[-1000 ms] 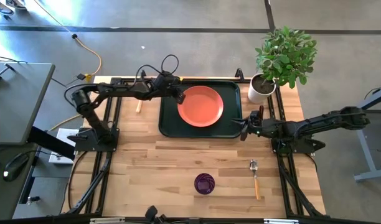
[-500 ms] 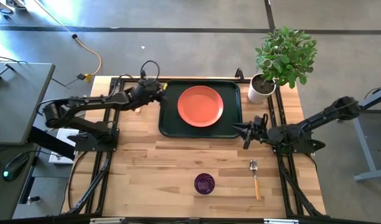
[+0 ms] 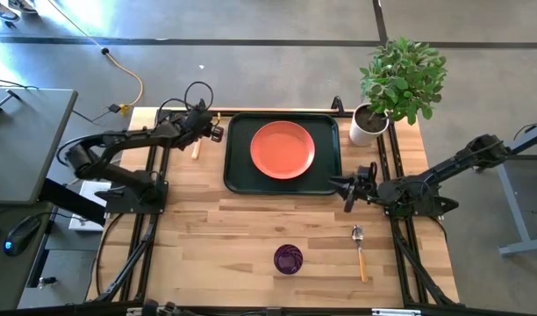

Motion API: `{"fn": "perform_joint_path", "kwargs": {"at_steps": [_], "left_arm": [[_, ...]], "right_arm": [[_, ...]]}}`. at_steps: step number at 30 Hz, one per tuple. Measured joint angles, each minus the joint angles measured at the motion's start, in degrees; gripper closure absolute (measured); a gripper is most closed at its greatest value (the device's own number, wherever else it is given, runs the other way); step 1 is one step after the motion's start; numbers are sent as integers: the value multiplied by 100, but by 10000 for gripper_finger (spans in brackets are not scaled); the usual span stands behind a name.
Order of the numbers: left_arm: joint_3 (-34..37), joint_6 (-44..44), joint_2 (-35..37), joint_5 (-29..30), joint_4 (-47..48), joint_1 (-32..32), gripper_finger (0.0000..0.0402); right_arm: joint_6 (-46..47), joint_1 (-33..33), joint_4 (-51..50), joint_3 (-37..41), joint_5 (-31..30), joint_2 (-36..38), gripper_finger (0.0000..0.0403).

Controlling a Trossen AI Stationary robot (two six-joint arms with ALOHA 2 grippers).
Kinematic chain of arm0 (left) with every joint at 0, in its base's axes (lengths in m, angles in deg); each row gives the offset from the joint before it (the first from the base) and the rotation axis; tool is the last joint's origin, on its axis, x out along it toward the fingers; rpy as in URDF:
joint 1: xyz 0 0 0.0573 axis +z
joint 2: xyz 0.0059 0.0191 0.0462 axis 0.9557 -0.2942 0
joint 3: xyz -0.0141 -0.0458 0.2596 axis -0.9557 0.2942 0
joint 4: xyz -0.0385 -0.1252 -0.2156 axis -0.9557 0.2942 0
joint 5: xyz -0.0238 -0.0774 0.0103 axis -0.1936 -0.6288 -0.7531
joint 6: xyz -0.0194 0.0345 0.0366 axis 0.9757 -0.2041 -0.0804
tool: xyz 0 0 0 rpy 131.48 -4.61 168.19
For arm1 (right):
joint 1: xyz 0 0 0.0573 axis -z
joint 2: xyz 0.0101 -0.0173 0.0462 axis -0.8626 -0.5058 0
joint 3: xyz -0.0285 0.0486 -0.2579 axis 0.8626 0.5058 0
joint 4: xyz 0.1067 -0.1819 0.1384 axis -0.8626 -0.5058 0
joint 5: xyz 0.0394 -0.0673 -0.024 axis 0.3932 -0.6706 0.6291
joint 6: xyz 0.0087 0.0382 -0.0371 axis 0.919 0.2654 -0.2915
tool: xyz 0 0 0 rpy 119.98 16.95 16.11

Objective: Pick and place plate/cup/fork/spoon on tray
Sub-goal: Put the yellow fork on the dark green tray to the right of the orange plate

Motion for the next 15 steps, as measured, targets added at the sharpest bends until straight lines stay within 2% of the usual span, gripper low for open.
{"fn": "perform_joint_path", "kwargs": {"at_steps": [8,15], "left_arm": [[0,278,-844,-411,-48,393,311],[-66,432,-1151,-138,-75,417,311]], "right_arm": [[-54,0,-94,0,-139,0,311],[10,0,-216,2,-146,0,313]]}}
